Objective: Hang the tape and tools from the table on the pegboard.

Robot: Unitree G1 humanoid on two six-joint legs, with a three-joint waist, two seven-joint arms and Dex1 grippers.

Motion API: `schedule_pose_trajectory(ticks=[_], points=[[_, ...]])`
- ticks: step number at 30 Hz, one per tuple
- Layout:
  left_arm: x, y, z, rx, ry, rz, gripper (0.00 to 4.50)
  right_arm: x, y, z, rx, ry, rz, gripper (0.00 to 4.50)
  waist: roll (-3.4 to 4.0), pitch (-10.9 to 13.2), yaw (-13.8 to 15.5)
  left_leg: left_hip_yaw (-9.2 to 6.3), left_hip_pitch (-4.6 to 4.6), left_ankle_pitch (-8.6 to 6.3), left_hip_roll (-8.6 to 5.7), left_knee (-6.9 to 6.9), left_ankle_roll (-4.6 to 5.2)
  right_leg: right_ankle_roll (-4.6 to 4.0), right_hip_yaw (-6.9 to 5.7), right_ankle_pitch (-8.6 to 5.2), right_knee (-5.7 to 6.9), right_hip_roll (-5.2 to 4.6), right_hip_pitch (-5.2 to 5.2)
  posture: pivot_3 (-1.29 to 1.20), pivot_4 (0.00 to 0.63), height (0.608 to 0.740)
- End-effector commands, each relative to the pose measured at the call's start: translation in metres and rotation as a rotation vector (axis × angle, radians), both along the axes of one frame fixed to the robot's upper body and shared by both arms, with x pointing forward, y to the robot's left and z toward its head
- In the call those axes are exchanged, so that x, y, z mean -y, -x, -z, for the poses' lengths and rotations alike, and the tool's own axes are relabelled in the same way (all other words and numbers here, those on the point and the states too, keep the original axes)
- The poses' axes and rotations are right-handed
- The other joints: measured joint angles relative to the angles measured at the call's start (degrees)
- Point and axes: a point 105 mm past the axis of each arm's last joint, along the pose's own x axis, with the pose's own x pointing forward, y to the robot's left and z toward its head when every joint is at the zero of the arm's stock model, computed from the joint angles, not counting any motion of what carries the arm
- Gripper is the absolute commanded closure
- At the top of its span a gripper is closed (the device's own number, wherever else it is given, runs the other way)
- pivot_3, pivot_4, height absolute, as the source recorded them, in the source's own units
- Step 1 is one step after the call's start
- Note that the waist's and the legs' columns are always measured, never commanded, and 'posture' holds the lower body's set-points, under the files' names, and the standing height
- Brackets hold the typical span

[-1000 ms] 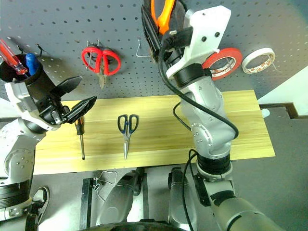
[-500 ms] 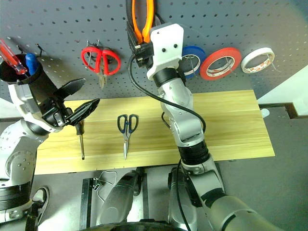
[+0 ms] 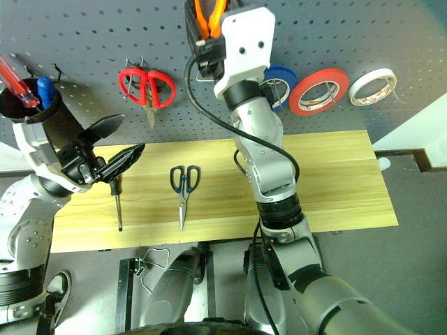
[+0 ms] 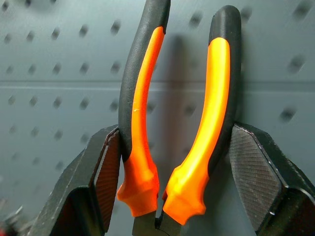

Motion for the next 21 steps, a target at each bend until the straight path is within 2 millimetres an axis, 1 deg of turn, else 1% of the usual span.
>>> schedule_pose_trajectory(ticks=[1, 8, 15, 16, 21], points=[[0.003, 0.005, -0.006, 0.037, -0.006, 0.013, 0.00, 0.001, 0.014, -0.019, 0.083, -0.039, -0.003, 1.61, 0.00, 0.00, 0.00, 0.00, 0.00, 0.00, 0.00, 0.00, 0.00, 0.00, 0.00, 0.00, 0.00, 0.00, 0.00, 0.09, 0.309, 0.710], [0.002, 0.009, -0.010, 0.042, -0.013, 0.006, 0.00, -0.002, 0.010, -0.014, 0.058, -0.048, -0.009, 1.61, 0.00, 0.00, -0.02, 0.00, 0.00, 0.00, 0.00, 0.00, 0.00, 0.00, 0.00, 0.00, 0.01, 0.00, -0.01, 0.11, 0.321, 0.710], [0.001, 0.013, -0.011, 0.037, -0.019, -0.002, 0.00, -0.006, 0.008, -0.002, 0.014, -0.060, -0.018, 1.61, 0.01, 0.01, 0.08, 0.00, 0.00, 0.00, 0.00, 0.00, 0.00, 0.00, 0.01, 0.00, 0.02, 0.00, -0.01, 0.12, 0.338, 0.710], [0.001, 0.014, -0.012, 0.036, -0.020, -0.003, 0.00, -0.007, 0.008, -0.001, 0.009, -0.063, -0.019, 1.61, 0.02, 0.01, 0.11, 0.00, 0.00, 0.00, 0.00, 0.00, 0.00, 0.00, 0.01, 0.00, 0.02, 0.00, -0.01, 0.13, 0.348, 0.710], [0.000, 0.018, -0.012, 0.024, -0.026, -0.010, 0.00, -0.008, 0.004, 0.015, -0.044, -0.067, -0.016, 1.61, 0.04, 0.04, 0.08, 0.00, 0.00, 0.00, 0.02, -0.01, 0.01, 0.00, 0.02, 0.00, 0.02, 0.00, -0.02, 0.13, 0.371, 0.710]])
